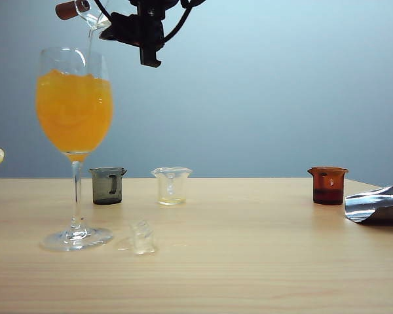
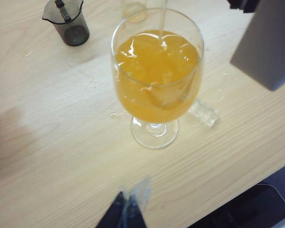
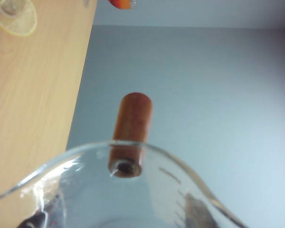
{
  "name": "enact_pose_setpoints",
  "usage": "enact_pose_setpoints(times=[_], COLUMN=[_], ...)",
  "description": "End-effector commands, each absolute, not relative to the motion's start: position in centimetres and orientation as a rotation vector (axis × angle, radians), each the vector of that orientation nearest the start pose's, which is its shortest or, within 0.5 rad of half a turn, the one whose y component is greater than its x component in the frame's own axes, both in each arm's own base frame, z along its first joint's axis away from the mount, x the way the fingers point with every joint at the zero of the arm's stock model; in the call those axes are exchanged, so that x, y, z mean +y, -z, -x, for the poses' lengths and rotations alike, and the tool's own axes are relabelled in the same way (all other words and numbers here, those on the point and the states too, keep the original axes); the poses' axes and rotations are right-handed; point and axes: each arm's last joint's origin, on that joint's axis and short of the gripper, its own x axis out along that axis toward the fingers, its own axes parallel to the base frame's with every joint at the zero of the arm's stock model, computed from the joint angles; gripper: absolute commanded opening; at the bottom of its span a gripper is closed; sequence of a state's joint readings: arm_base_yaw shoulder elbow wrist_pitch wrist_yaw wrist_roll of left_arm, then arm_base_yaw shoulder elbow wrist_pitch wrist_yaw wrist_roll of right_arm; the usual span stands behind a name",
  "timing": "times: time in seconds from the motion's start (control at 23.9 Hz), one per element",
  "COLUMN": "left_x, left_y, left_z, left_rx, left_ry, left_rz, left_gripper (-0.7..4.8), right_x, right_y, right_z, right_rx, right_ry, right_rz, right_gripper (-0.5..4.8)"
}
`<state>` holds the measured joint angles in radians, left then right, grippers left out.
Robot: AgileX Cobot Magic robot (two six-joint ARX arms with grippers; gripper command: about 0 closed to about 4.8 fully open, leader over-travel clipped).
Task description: Pick up the third measuring cup from the left, pour the pineapple juice inside into the goblet, and finally put the measuring cup back in its original place.
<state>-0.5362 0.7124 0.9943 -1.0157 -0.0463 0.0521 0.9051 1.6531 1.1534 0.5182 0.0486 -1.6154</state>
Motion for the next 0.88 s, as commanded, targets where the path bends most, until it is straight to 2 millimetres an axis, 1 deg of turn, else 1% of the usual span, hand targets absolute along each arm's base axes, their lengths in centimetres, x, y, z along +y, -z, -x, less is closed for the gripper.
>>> enact_pose_setpoints(times=[0.04,0.21,0.34,0.38,0.42,0.5,0.63,0.67,0.71,0.75,0.8,0.88], left_x=[-5.5,-5.4,-5.4,-5.4,-5.4,-5.5,-5.5,-5.5,-5.6,-5.7,-5.9,-6.0], left_y=[-33.8,-33.8,-33.8,-33.8,-33.8,-33.8,-33.9,-33.9,-34.0,-34.2,-34.4,-34.7], left_z=[-9.6,-9.6,-9.6,-9.6,-9.6,-9.6,-9.7,-9.7,-9.7,-9.8,-9.9,-10.1], left_rx=[0.694,0.692,0.691,0.692,0.69,0.684,0.677,0.671,0.665,0.644,0.617,0.582], left_ry=[0.472,0.455,0.455,0.456,0.456,0.456,0.457,0.46,0.467,0.492,0.52,0.545], left_rz=[-0.267,-0.273,-0.272,-0.272,-0.271,-0.269,-0.267,-0.264,-0.259,-0.24,-0.222,-0.205], left_gripper=[-0.05,-0.05,-0.05,-0.05,-0.05,-0.05,-0.05,-0.05,-0.05,-0.05,-0.05,-0.05], right_x=[29.9,29.9,29.9,29.9,29.9,29.8,29.4,29.2,28.9,28.3,27.6,26.7], right_y=[-31.1,-31.2,-31.2,-31.3,-31.4,-31.6,-32.0,-32.2,-32.3,-32.4,-32.2,-31.5], right_z=[-23.6,-23.6,-23.6,-23.6,-23.6,-23.7,-24.0,-24.2,-24.4,-25.0,-25.6,-26.4], right_rx=[-0.759,-0.773,-0.744,-0.723,-0.674,-0.611,-0.496,-0.453,-0.419,-0.347,-0.293,-0.235], right_ry=[-0.606,-0.602,-0.622,-0.629,-0.625,-0.61,-0.563,-0.532,-0.503,-0.452,-0.409,-0.363], right_rz=[1.538,1.546,1.476,1.425,1.337,1.219,0.962,0.85,0.766,0.605,0.501,0.393], right_gripper=[0.86,0.95,0.95,0.95,0.95,0.95,0.94,0.94,0.94,0.94,0.94,0.94])
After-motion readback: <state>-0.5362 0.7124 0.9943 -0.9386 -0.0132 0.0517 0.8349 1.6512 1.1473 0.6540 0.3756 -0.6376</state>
